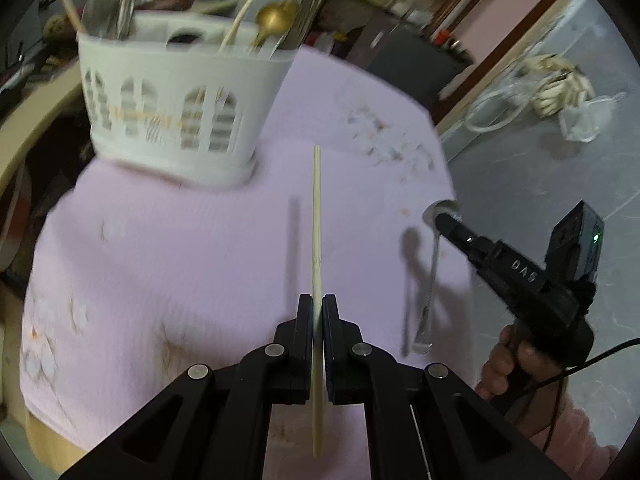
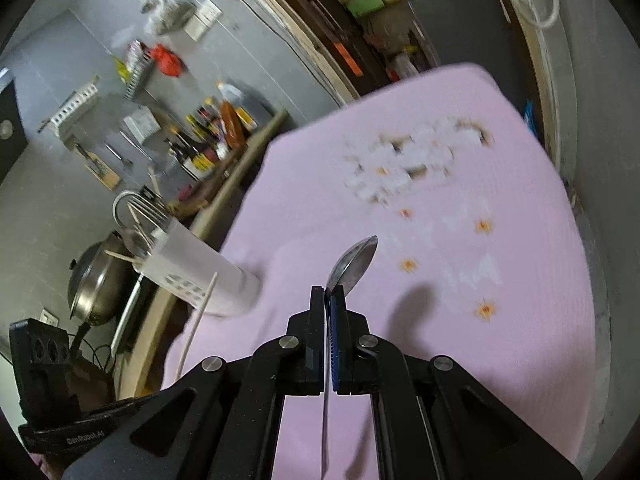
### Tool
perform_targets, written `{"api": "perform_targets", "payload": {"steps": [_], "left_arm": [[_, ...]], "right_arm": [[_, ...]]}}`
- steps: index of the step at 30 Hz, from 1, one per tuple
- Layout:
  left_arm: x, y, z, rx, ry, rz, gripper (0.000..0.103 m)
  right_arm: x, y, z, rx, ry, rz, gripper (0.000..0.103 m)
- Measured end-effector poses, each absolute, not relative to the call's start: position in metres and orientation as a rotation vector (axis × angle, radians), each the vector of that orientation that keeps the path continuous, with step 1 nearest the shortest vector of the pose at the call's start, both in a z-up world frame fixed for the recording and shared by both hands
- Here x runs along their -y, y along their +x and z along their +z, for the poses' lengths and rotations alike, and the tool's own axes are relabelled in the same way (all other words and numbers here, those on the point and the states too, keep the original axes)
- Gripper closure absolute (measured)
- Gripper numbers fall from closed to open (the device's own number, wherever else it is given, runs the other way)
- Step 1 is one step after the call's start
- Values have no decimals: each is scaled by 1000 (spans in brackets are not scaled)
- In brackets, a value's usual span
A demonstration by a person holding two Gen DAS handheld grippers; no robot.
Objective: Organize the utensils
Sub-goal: 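Lift and carry the spoon and chopstick in both tools over the caddy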
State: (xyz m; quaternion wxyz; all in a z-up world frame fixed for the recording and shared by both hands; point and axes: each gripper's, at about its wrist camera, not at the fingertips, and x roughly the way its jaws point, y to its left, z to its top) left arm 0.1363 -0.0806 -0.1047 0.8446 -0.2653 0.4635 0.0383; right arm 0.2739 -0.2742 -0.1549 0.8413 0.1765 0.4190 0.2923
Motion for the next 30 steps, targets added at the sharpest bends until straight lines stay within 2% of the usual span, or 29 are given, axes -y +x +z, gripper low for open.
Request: {"api": "perform_targets", "payload": {"steps": [13, 22, 30], "left_arm": [[47, 162, -35, -732, -454, 47, 98], [10, 179, 10, -561, -361, 51, 98], [-49, 192, 39, -411, -364, 55, 98]], "right_arm": [[228, 259, -48, -527, 245, 642, 100], [185, 247, 20, -351, 184, 620, 100], [142, 249, 58, -228, 222, 638, 100]]}}
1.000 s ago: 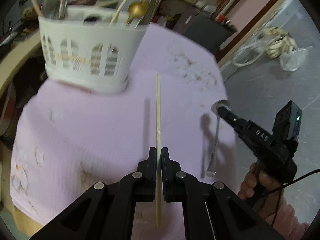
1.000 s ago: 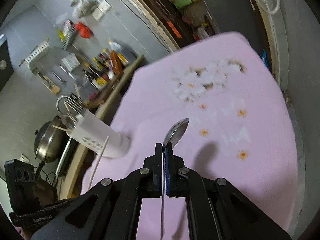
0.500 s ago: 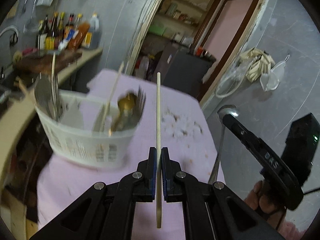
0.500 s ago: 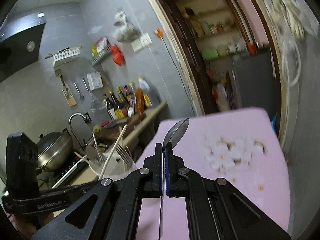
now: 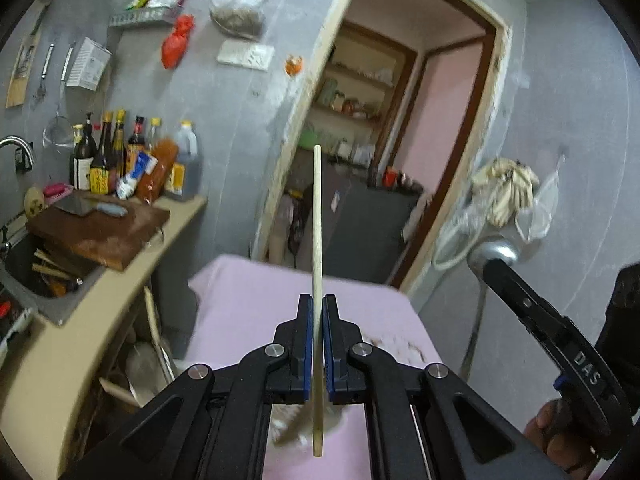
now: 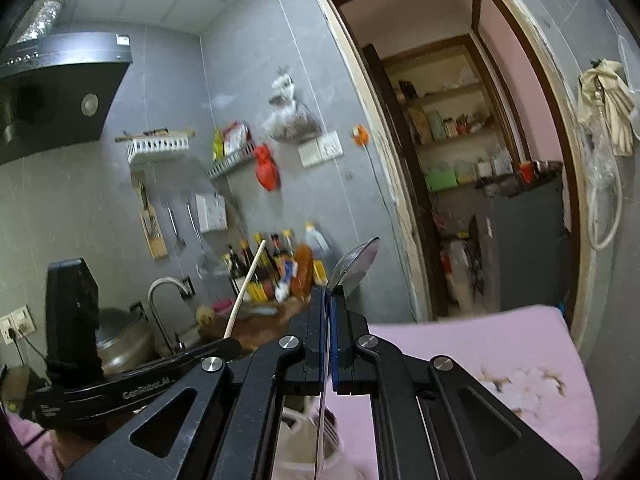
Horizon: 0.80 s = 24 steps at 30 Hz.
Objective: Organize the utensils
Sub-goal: 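Lift and carry the spoon and chopstick in both tools over the caddy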
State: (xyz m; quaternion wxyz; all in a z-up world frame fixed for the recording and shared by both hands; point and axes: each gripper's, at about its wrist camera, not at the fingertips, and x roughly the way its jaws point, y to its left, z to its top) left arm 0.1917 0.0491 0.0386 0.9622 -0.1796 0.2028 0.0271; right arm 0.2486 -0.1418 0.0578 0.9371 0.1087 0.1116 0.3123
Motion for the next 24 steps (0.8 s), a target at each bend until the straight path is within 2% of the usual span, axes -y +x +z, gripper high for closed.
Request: {"api": "perform_targets", "payload": {"steps": [5, 12, 24], "left_arm": [[-92, 199, 34, -351, -430, 70, 98], [-131, 208, 1, -311, -495, 81, 98], [-130, 206, -38, -283, -484, 47, 98]], "right_arm": [[108, 255, 57, -180, 254, 617, 100], [70, 252, 29, -128, 205, 548, 100], [53, 246, -8, -112, 156, 517, 100]]}}
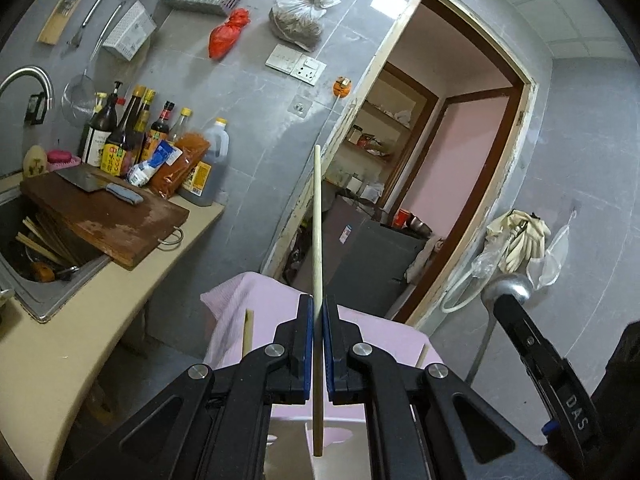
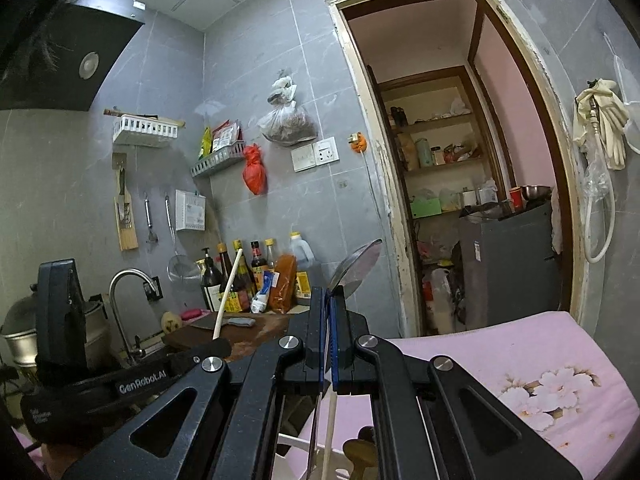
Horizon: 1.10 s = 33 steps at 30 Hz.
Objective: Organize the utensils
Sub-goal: 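Lift and carry the spoon and chopstick in both tools over the caddy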
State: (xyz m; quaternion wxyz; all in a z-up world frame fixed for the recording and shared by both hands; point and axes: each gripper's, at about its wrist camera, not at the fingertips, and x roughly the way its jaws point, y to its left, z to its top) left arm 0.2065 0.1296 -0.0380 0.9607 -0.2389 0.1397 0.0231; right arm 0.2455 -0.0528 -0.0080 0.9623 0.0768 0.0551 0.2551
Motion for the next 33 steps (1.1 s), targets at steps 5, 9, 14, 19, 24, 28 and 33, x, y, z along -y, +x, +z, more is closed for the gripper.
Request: {"api": "perform_targets", "payload": {"steps": [5, 9, 14, 19, 24, 28, 33], "left_arm": [[-119, 199, -45, -252, -438, 46, 98], [-110, 196, -51, -226, -393, 43, 98], [-101, 188, -55, -183, -347, 43, 98], [-95, 183, -61, -168, -311, 46, 98], [-93, 180, -69, -180, -293, 49, 98], [-92, 180, -78, -205, -278, 57, 98], [-89, 179, -80, -209, -238, 63, 98]], "right_arm": [[48, 246, -16, -96, 124, 522, 100], [47, 247, -22, -102, 116, 521, 100], [46, 244, -29, -112, 89, 521, 100], [45, 242, -34, -128, 72, 527, 100], [44, 240, -37, -142, 64, 529, 100], [44, 238, -39, -138, 61, 527, 100], [44, 237, -39, -133, 54, 522, 100]]}}
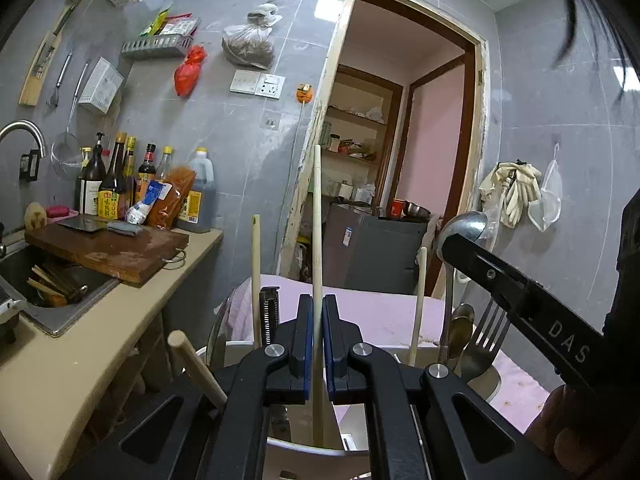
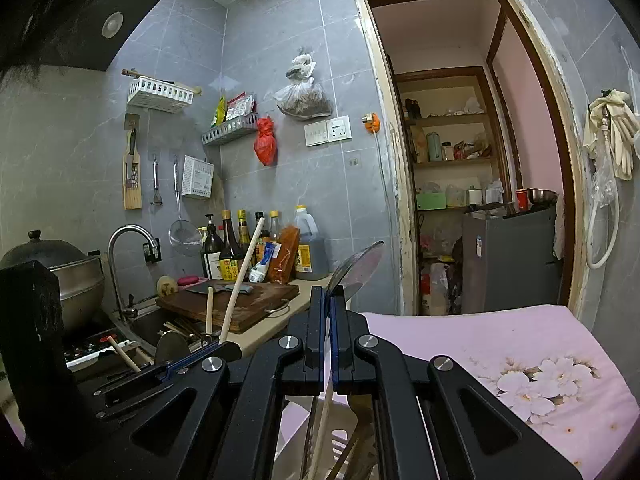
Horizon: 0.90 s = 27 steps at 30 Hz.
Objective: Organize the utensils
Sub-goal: 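Lift and carry the spoon and chopstick in both tools over the caddy, then lower both items into the caddy and open both tools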
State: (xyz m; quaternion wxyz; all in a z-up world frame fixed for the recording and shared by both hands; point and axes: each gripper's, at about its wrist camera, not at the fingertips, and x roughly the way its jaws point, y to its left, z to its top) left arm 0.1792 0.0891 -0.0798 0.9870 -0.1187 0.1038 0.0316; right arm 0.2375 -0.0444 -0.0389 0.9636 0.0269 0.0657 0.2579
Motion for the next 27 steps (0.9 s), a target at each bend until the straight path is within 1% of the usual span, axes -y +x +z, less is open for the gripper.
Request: {"api": "perform_targets", "payload": {"steps": [24, 27], "left_arm": [[-86, 176, -81, -214, -222, 67, 98], [-86, 175, -81, -217, -227, 60, 95]], "right_arm": [[50, 233, -37, -141, 46, 505, 99], [50, 234, -37, -138, 46, 503, 98]]}}
